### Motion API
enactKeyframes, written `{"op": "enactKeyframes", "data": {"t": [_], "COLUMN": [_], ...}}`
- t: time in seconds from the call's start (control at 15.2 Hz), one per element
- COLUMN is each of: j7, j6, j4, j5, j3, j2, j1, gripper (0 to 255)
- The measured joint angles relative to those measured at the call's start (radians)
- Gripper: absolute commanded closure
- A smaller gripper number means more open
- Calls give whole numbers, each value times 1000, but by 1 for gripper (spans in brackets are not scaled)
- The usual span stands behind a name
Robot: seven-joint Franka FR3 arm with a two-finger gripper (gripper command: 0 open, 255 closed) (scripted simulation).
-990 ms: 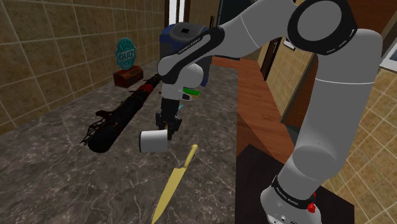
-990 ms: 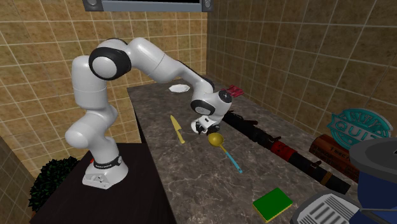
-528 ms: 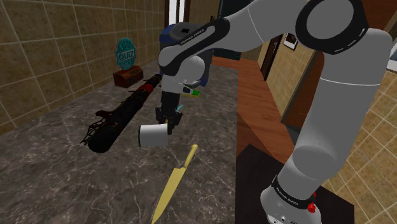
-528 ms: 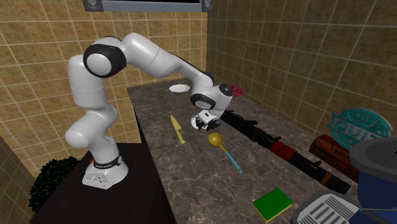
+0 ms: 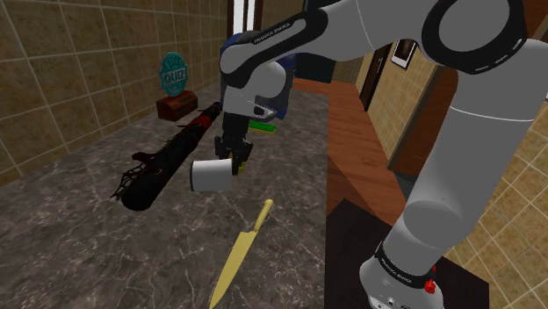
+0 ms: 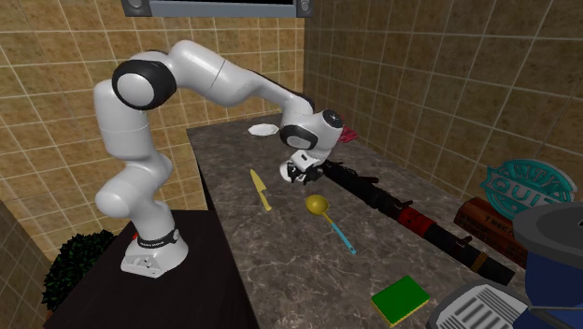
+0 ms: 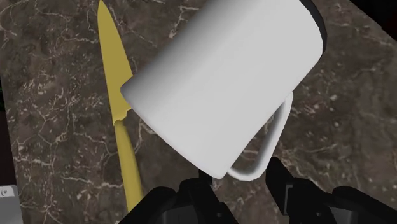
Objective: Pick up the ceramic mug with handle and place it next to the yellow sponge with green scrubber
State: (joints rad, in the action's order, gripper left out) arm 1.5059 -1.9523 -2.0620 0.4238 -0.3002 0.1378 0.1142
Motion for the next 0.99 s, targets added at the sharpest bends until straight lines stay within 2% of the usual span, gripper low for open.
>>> {"op": "enactKeyframes", "data": {"t": [0.99], "j7": [58], "j6": [181], "j4": [114], "j5": [-4], "j3": [5], "j2": [-77], "j1": [11], "gripper": [255]}}
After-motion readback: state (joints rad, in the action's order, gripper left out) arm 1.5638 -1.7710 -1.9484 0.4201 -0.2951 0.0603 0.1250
